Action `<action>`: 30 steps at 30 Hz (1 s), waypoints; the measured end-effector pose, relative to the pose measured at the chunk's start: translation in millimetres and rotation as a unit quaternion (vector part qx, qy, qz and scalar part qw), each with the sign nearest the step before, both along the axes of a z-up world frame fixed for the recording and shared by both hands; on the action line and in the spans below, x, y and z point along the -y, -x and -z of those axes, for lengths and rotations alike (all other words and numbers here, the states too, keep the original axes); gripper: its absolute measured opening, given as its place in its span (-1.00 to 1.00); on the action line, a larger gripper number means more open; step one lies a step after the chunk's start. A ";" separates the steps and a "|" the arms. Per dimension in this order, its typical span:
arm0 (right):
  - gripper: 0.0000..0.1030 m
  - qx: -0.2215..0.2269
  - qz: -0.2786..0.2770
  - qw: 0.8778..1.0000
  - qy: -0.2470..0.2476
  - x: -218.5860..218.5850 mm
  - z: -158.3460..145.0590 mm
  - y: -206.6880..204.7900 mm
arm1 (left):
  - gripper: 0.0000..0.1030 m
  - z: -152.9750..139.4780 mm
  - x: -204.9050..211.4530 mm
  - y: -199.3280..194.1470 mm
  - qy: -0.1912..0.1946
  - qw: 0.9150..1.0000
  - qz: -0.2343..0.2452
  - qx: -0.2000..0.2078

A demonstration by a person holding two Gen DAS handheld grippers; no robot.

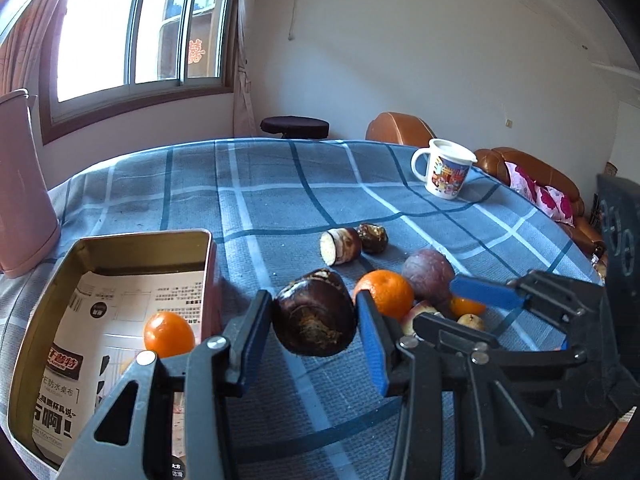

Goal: Organize fruits
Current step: 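Grasp the cylindrical jar with the right gripper while the left gripper holds the mangosteen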

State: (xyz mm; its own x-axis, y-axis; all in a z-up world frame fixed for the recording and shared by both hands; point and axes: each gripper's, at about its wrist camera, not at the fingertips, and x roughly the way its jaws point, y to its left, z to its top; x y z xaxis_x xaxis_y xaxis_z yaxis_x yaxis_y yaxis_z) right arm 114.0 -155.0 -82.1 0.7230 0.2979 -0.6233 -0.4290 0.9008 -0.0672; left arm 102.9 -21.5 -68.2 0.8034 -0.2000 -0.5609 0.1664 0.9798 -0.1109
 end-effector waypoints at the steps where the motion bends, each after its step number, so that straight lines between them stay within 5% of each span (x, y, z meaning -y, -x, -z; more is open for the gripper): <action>1: -0.13 -0.014 -0.007 1.000 0.002 -0.7 4.6 -1.7 | -0.13 0.4 0.1 -0.5 -0.001 1.000 0.000 -0.001; 12: -0.26 -0.074 -0.013 0.997 0.020 -5.9 23.8 -11.9 | -0.13 1.0 3.0 1.1 -0.002 1.000 0.003 -0.004; 30: -0.28 0.038 -0.021 0.999 -0.015 -1.1 -7.5 13.9 | -0.13 -4.7 1.2 9.1 0.002 1.000 -0.002 0.023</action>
State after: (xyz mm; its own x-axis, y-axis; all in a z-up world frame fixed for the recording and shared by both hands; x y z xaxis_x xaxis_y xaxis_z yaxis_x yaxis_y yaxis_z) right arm 100.1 -153.9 -74.6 0.7536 0.3473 -0.5581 -0.4620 0.8838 -0.0740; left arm 93.8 -22.7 -63.5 0.8291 -0.1988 -0.5226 0.1678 0.9800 -0.1067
